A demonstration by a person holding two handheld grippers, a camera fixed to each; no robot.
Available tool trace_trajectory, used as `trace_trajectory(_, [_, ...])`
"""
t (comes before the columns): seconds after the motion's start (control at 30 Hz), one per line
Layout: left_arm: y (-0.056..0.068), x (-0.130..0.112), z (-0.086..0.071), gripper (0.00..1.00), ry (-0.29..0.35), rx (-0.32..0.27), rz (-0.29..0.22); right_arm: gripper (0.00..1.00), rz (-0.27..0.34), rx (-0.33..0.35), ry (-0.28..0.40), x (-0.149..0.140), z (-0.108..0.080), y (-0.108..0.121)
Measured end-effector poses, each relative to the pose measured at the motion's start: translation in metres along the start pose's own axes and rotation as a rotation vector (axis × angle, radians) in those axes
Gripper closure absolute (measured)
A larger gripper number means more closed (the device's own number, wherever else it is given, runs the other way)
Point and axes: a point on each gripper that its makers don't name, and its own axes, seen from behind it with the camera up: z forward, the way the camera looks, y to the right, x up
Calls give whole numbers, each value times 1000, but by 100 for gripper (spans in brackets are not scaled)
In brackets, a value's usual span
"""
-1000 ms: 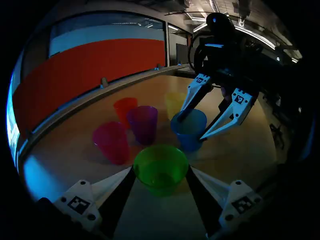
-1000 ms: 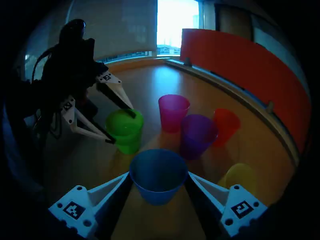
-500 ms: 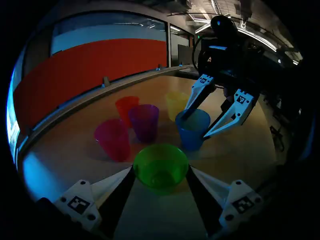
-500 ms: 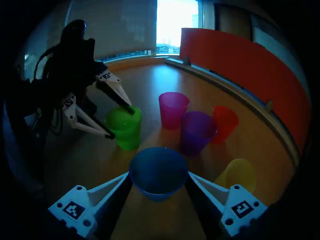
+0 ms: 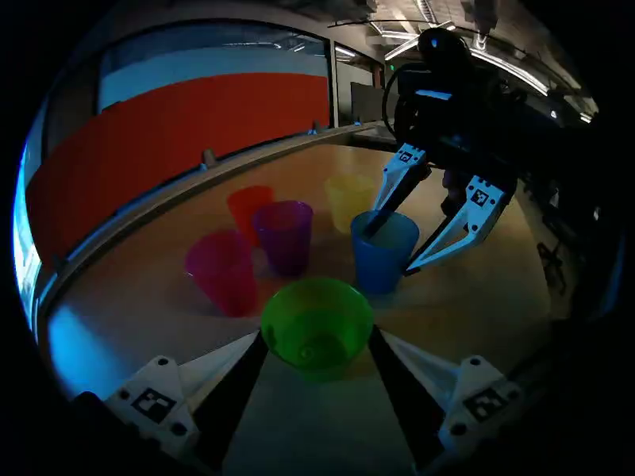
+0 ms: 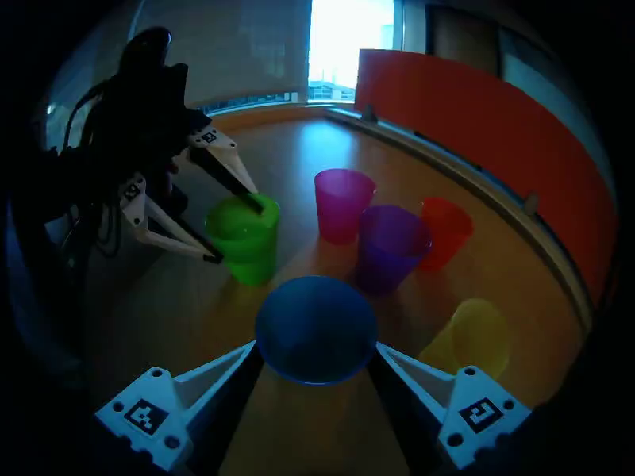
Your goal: Pour water
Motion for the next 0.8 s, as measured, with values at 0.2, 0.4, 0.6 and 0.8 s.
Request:
trace_trajectory(0.2, [-6, -16, 0, 9, -42, 15, -7, 8, 8, -12, -18, -10, -1, 1])
trace_trajectory(0.4, [-12, -30, -7, 9, -72, 35, -31, 9, 29, -28, -31, -23, -8, 1])
trace_trajectory(0.6, [-16, -36, -24, 8, -61, 65, -63, 8, 39, -58, -37, -38, -22, -2])
trace_trajectory(0.8, [-22, -36, -45, 9, -30, 120, -102, 8, 61, -101, -13, -45, -39, -4])
